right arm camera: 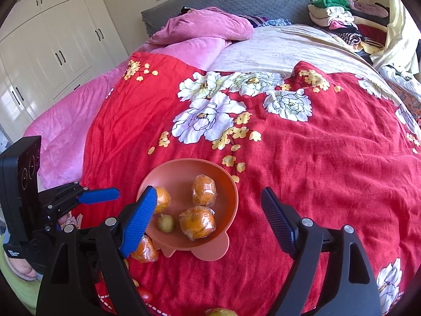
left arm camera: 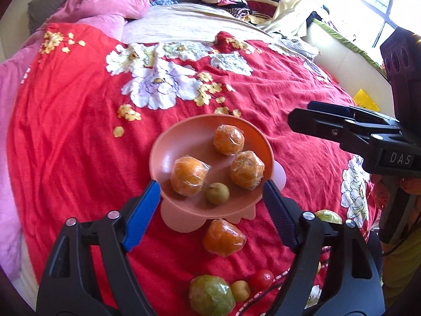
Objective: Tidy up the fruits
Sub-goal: 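Lift both open grippers away from the bowl toward the remaining fruits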
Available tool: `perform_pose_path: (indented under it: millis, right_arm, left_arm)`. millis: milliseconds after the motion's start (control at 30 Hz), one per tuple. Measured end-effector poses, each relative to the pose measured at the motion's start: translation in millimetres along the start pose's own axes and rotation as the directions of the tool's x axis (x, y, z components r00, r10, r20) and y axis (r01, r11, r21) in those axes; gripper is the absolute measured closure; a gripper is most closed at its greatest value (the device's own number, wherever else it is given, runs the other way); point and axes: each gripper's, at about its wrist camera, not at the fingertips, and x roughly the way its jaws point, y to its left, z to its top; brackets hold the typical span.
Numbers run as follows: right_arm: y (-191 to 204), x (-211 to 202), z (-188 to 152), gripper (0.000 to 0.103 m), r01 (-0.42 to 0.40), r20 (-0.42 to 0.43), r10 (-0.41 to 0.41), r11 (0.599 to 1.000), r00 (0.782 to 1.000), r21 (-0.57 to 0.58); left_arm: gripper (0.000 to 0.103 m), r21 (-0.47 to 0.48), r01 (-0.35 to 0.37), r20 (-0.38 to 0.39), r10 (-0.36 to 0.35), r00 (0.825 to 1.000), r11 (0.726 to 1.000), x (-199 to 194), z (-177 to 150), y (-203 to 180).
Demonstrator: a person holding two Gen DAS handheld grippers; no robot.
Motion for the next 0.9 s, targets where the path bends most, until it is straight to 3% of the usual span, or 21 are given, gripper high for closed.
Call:
perform_pose_path:
  millis: [400,900]
  right_arm:
    - [9,-19,-6,0.012,0.009,0.030,-0.009,1.000,1.000,-0.005]
    - [28,-47,-12,0.006,0.027,0.079,-0.024,0.999,0.997,-0.046]
  left_arm:
    - [0.010,-0.030,-0.046,0.043,0.048,0.998,0.998,-26,-6,7]
    - [0.010,-0.053,-0.077,0.058,0.080,0.995,0.996,-42,-13,9]
